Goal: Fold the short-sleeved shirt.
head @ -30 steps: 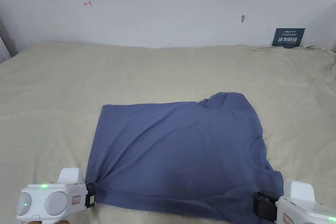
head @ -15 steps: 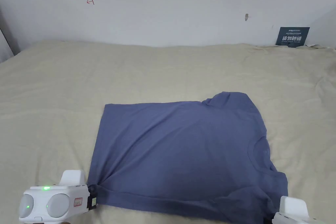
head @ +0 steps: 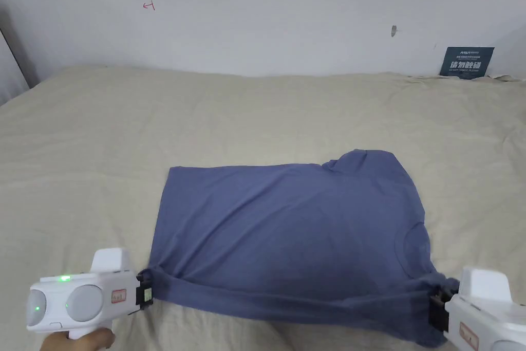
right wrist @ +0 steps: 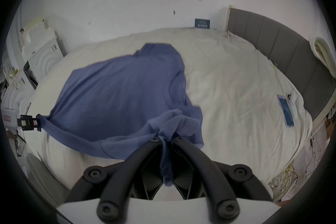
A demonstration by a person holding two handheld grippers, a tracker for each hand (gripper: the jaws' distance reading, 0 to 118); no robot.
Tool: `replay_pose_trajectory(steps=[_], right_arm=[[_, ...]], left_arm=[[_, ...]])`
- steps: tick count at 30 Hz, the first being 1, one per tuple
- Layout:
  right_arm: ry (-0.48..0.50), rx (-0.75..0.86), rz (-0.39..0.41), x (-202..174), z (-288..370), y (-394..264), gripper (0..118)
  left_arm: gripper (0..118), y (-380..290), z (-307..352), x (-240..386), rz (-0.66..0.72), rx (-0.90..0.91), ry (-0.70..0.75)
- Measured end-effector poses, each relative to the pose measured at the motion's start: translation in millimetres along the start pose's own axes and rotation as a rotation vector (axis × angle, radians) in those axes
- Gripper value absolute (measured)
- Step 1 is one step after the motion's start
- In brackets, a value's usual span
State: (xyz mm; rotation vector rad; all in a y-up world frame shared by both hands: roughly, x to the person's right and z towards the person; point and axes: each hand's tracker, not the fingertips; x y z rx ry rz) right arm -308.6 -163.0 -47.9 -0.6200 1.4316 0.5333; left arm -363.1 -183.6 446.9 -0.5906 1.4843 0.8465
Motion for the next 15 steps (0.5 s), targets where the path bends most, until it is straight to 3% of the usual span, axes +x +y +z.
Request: replay_pose_trajectory(steps=[6,15], right_arm=[[0.010,0.046,0.015,-0.6,-20.4,50.7,3],[-0.008,-0.012,0.097,-10.8,-107.5,94.5,3]], left_arm=[[8,46.6,-8.1,4.4,0.009,0.044,-0.012],[8,92.7,-71.1,24.4,-0.086,0.010,0.053]])
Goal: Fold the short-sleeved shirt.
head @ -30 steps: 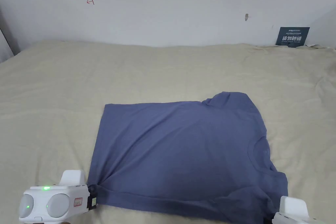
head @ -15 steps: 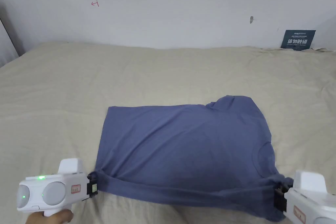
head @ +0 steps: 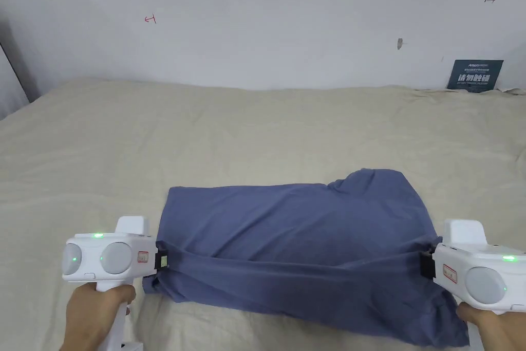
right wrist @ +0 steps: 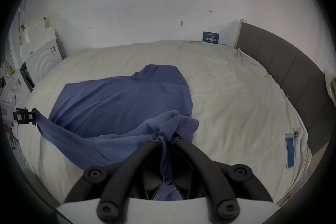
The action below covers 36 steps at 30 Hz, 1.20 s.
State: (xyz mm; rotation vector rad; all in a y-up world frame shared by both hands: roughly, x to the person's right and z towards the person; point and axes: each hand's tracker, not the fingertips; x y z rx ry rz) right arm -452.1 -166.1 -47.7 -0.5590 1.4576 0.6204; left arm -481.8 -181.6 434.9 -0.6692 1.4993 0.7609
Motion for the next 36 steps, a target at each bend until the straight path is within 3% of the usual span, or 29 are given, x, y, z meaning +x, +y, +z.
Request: replay_pose_trajectory(steps=[11,18,22,23,25,26,27,28,30,36], right_arm=[[-0.055,-0.090,0.118,-7.0,-91.1,17.6,3],[-0.079,-0.205,0.094,-7.8,-123.4,1.6,4],[-0.074,-0.227,0.049,-4.6,-120.7,-11.2,4],[-0.071,-0.211,0.037,-4.2,-116.7,-11.0,6],[-0.065,-0.193,0.011,0.1,-114.9,-10.1,22],[-0.060,-0.183,0.003,1.7,-111.0,-7.7,40],[-0.049,-0.171,-0.008,3.2,-106.4,-4.8,66],[-0.037,-0.161,-0.013,5.0,-101.0,-1.3,80],[-0.024,-0.132,-0.028,7.3,-87.4,5.4,94],[0.032,-0.005,-0.061,11.6,-31.1,25.7,94]], left_arm=[[8,7.6,-73.6,9.2,-0.060,-0.107,0.058],[8,1.4,-81.6,22.2,-0.154,-0.126,0.090],[10,3.1,-79.6,21.1,-0.141,-0.131,0.089],[18,4.9,-77.1,20.1,-0.123,-0.132,0.084],[49,7.4,-71.9,18.2,-0.091,-0.124,0.077],[71,8.5,-69.6,17.7,-0.086,-0.124,0.080],[97,10.0,-66.0,17.2,-0.079,-0.120,0.081],[109,10.8,-62.3,17.2,-0.070,-0.112,0.085],[115,12.9,-51.0,16.1,-0.037,-0.054,0.087],[115,21.7,-13.0,13.2,-0.022,0.028,0.075]])
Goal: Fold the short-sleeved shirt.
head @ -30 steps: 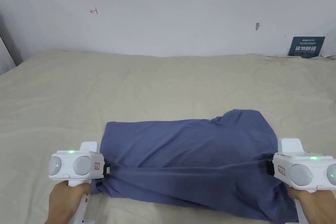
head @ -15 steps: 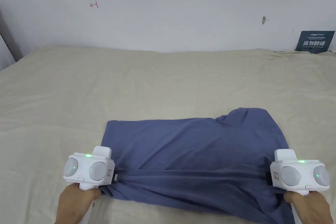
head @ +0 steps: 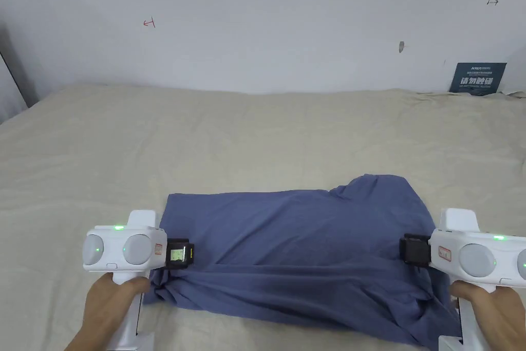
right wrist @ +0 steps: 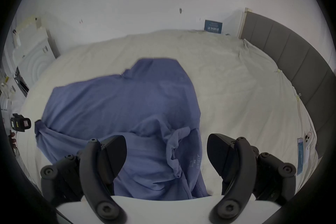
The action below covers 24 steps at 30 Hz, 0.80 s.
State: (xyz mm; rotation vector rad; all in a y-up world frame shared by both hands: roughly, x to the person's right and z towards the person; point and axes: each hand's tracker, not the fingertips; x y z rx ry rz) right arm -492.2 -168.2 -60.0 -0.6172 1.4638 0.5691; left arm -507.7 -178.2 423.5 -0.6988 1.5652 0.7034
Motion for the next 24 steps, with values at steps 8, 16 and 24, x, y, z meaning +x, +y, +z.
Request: replay_pose_trajectory(steps=[8,16,24], right_arm=[[0.025,0.193,0.007,0.5,84.4,1.6,105],[0.002,0.320,0.010,-3.9,140.1,-26.0,105],[0.014,0.404,-0.003,-8.5,162.6,-53.4,24]], left_arm=[[115,-3.0,52.4,-12.1,-0.011,0.111,-0.013],[108,-32.3,81.5,-20.8,0.007,0.211,-0.043],[36,-62.0,102.6,-7.9,-0.027,0.300,-0.058]])
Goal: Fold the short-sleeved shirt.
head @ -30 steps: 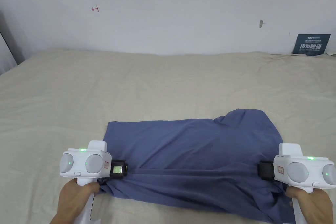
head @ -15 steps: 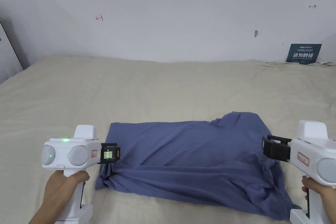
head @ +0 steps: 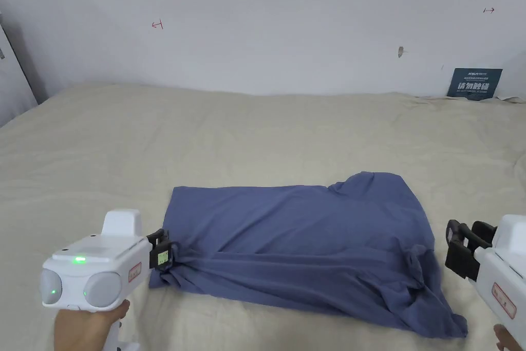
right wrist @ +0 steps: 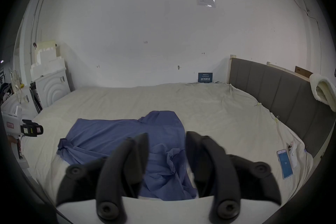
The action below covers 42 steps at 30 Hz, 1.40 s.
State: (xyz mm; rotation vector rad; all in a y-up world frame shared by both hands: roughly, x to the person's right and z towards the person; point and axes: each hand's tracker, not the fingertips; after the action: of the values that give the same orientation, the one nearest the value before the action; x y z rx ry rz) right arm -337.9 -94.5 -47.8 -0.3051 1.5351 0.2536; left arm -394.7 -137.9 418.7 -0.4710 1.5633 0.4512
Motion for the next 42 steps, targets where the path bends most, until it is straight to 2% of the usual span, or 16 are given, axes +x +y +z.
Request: replay_pose_trajectory(steps=[1,2,5,10,18,27,31,32,33,35,36,37,38,42], right_arm=[[0.000,0.003,0.004,0.2,0.7,-2.3,14],[0.001,0.012,0.009,-1.6,3.4,-4.9,4],[-0.005,0.025,0.027,0.4,6.9,-12.7,1],[-0.026,0.034,0.057,-2.4,12.5,-20.7,0],[-0.024,0.025,0.041,2.4,3.6,-21.3,0],[-0.027,0.000,0.040,2.6,-9.4,-22.4,0],[-0.028,-0.013,0.041,-0.1,-11.8,-22.1,0],[-0.028,-0.017,0.041,0.0,-13.0,-22.2,0],[-0.030,-0.020,0.041,-0.2,-14.1,-23.3,0],[-0.031,-0.027,0.038,0.8,-16.5,-24.4,0],[-0.032,-0.030,0.036,1.3,-17.4,-24.9,0],[-0.033,-0.033,0.034,1.6,-18.2,-25.9,0],[-0.034,-0.035,0.033,2.2,-19.1,-26.3,0],[-0.036,-0.045,0.035,1.1,-20.3,-27.1,0]], left_arm=[[23,-3.2,2.3,3.2,-0.018,0.004,-0.001],[16,-5.9,3.8,6.0,-0.029,0.002,0.001],[0,-14.7,9.4,10.4,-0.021,-0.015,-0.017],[0,-27.7,11.3,13.0,-0.008,-0.060,-0.026],[0,-22.3,-5.3,8.2,0.001,-0.099,-0.029],[0,-0.3,-87.8,-18.0,0.129,-0.342,-0.077],[0,-0.4,-118.7,-25.8,0.134,-0.390,-0.082],[4,-0.8,-123.8,-27.2,0.137,-0.394,-0.080],[16,-0.9,-129.9,-28.8,0.139,-0.408,-0.080],[46,-2.3,-137.3,-30.3,0.149,-0.437,-0.067],[69,-3.0,-140.9,-31.4,0.152,-0.450,-0.062],[80,-4.4,-144.4,-33.3,0.157,-0.469,-0.057],[86,-6.1,-148.0,-34.8,0.155,-0.491,-0.058],[85,-15.4,-151.2,-36.1,0.114,-0.513,-0.031]])
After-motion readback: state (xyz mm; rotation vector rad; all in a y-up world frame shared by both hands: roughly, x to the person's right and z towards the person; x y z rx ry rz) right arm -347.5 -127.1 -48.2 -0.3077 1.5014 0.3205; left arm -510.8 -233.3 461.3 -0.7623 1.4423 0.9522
